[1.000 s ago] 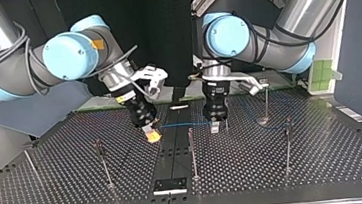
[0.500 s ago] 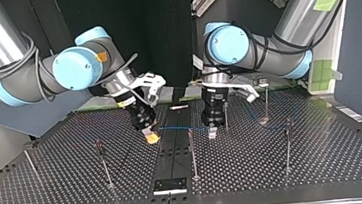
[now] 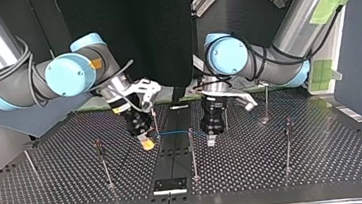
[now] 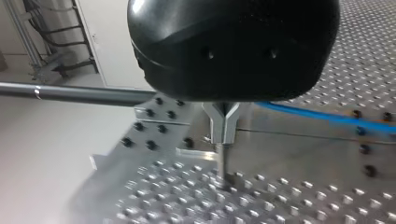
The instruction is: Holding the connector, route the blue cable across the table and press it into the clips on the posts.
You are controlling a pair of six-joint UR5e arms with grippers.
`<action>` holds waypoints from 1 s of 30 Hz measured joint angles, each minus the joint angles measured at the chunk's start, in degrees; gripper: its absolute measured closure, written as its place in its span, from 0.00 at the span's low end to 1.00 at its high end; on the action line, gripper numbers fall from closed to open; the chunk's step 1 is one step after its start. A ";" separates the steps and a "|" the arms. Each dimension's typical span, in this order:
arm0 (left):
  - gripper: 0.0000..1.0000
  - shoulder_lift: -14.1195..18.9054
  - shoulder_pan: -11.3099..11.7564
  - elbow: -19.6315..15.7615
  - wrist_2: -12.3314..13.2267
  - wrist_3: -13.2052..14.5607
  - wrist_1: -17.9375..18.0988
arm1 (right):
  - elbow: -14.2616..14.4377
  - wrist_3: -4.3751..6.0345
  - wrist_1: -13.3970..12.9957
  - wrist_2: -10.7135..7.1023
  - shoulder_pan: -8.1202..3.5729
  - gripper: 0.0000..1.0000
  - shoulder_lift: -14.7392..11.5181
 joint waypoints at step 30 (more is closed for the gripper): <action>1.00 -1.86 2.59 3.19 1.88 -1.43 -0.04 | -1.04 1.68 -3.61 -2.16 -3.54 1.00 3.19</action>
